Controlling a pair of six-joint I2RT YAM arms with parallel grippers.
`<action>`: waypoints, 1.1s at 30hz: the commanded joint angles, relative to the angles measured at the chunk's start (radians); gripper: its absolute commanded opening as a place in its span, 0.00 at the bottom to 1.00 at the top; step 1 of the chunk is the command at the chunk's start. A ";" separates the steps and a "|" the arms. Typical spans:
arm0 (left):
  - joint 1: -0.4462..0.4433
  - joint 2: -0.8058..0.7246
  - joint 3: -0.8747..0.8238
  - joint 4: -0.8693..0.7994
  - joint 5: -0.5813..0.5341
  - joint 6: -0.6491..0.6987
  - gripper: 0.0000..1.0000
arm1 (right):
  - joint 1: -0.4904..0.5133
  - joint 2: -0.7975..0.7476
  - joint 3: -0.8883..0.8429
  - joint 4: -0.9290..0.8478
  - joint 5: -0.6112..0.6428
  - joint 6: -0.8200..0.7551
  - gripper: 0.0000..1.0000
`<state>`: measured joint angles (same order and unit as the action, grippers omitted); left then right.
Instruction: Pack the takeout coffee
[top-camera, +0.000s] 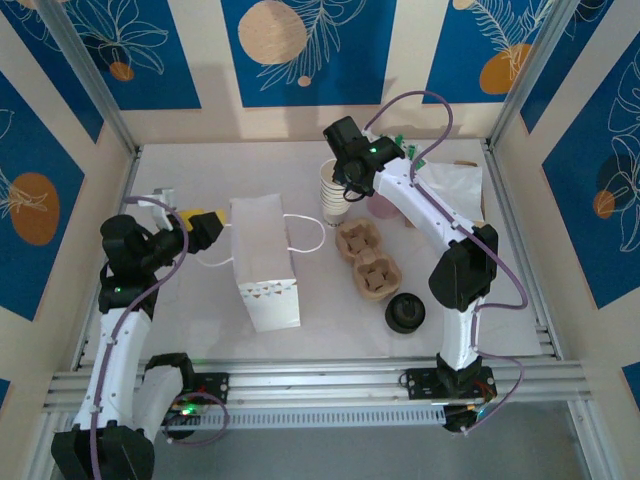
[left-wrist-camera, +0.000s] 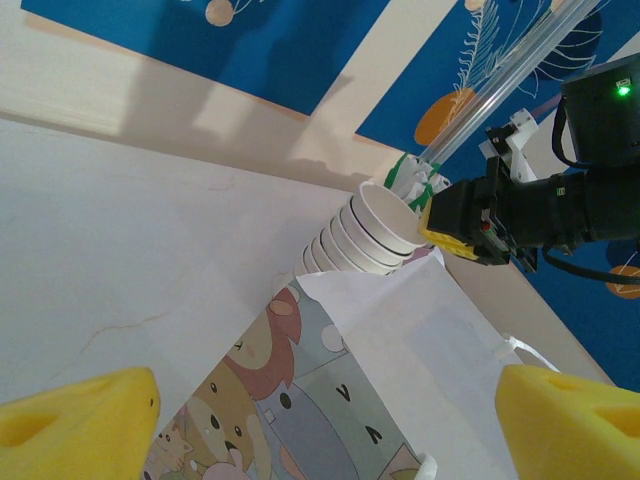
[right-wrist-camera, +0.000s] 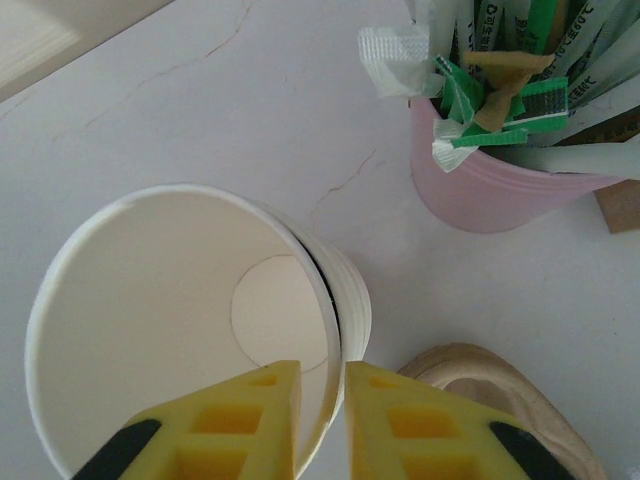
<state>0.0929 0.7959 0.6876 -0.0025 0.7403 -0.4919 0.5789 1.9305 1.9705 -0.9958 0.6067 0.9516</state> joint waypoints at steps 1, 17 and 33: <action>-0.015 0.003 -0.008 0.031 0.022 -0.007 0.87 | 0.001 0.006 -0.004 -0.010 0.025 0.015 0.19; -0.024 0.005 -0.015 0.044 0.024 -0.014 0.86 | -0.019 -0.043 0.040 -0.014 0.033 -0.029 0.02; -0.029 -0.005 -0.014 0.026 0.004 0.003 0.87 | -0.037 -0.125 0.128 0.001 -0.020 -0.087 0.00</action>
<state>0.0776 0.8013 0.6788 0.0147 0.7399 -0.4980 0.5472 1.8538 2.0445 -0.9897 0.5945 0.8852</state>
